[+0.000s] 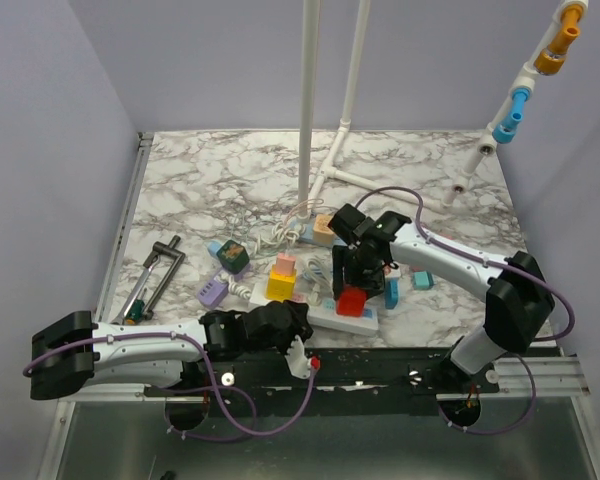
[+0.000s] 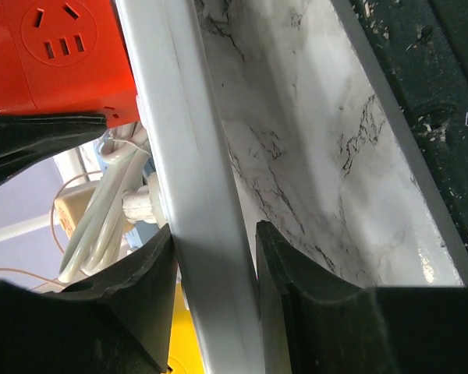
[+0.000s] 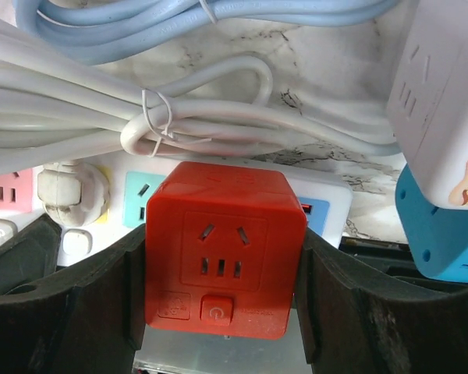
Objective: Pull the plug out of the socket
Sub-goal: Remove the plug from the socket.
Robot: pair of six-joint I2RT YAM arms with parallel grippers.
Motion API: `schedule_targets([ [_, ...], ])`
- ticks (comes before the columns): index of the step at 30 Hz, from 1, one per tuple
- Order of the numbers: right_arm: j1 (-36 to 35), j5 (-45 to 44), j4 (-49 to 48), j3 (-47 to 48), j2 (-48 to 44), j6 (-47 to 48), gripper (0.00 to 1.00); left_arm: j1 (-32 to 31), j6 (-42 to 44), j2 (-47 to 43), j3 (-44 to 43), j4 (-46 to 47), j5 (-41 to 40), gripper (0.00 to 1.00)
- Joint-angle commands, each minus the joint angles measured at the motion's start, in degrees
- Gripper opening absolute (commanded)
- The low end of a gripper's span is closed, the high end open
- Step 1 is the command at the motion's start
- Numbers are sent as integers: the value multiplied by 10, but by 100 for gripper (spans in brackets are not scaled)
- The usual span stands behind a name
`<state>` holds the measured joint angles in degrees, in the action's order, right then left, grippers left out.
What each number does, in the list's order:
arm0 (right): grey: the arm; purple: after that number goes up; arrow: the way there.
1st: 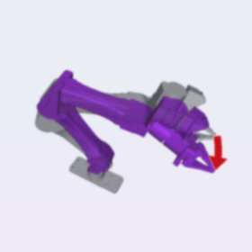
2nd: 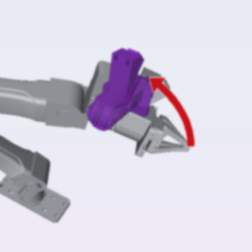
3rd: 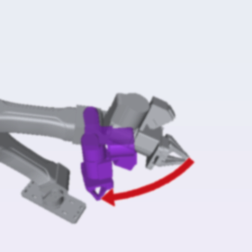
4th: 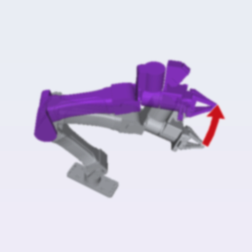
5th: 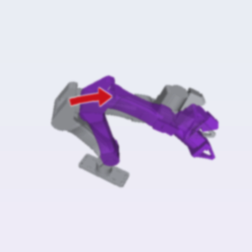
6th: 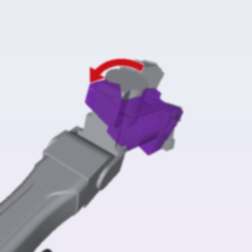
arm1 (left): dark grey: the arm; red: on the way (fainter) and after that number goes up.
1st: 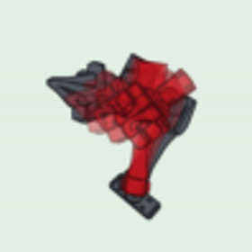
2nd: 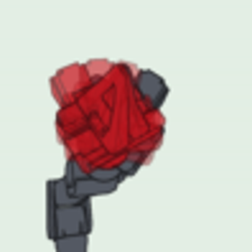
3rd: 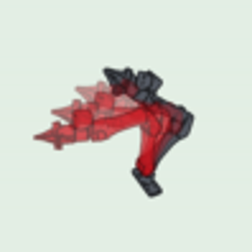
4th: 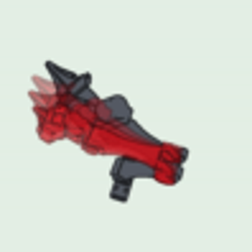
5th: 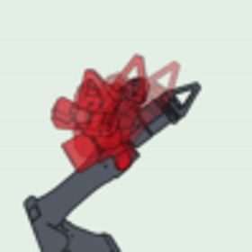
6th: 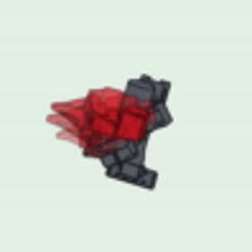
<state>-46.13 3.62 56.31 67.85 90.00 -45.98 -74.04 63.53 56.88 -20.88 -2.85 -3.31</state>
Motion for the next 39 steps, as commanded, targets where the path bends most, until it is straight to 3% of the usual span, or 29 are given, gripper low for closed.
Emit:
schedule_targets([
  [1,-17,2,-99,58,-20,36,1,-19,56,13,4,-86,103,0],
  [8,-18,-24,-137,-72,-154,-8,1,-19,46,12,-2,-108,110,0],
  [17,-1,27,-184,-152,-143,-17,1,-19,79,-1,3,-104,99,0],
  [22,6,41,-184,-137,-121,-12,1,-20,129,-32,36,-76,109,0],
  [31,4,-23,-101,-73,-166,-2,1,-20,100,-7,24,-80,109,0],
  [39,-121,-138,-42,-31,-167,-81,1,-14,52,19,-19,-138,139,0],
])
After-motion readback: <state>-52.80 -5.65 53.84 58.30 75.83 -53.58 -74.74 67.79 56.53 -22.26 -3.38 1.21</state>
